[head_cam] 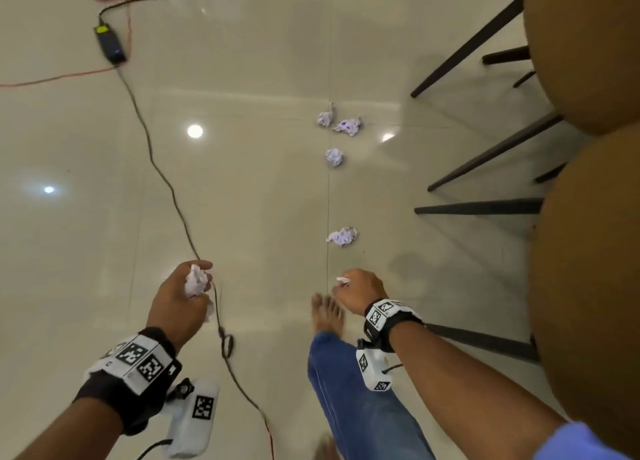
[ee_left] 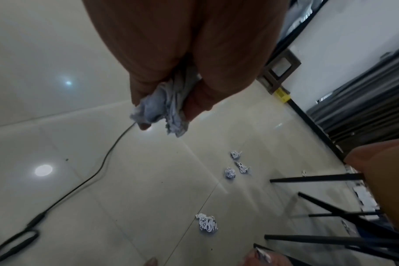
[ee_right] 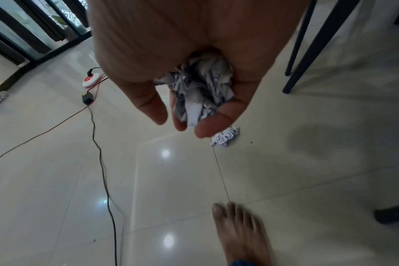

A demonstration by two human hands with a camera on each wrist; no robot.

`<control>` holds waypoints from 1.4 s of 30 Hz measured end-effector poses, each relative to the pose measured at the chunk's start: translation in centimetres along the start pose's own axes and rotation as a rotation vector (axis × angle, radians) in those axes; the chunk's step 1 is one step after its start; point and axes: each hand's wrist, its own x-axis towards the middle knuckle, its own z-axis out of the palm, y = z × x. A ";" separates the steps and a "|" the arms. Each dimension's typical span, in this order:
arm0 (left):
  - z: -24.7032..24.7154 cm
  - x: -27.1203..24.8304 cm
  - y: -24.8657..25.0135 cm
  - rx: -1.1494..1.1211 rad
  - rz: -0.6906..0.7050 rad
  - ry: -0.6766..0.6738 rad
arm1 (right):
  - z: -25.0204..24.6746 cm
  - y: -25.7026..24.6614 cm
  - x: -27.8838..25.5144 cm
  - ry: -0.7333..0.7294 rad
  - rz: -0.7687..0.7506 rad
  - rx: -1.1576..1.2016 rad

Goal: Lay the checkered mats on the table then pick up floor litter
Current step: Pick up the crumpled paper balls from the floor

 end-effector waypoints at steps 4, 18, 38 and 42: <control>3.8 8.3 4.2 -0.126 -0.059 -0.131 | -2.4 -1.4 5.4 0.046 0.062 0.003; 19.6 34.5 6.7 0.637 0.344 -0.501 | 4.1 1.3 26.8 0.168 0.479 0.407; 28.3 47.0 5.1 1.272 0.790 -0.566 | -3.6 1.8 37.2 0.541 -0.026 0.405; 23.2 47.7 4.0 1.127 0.635 -0.486 | -12.0 -2.8 44.7 0.512 -0.207 0.196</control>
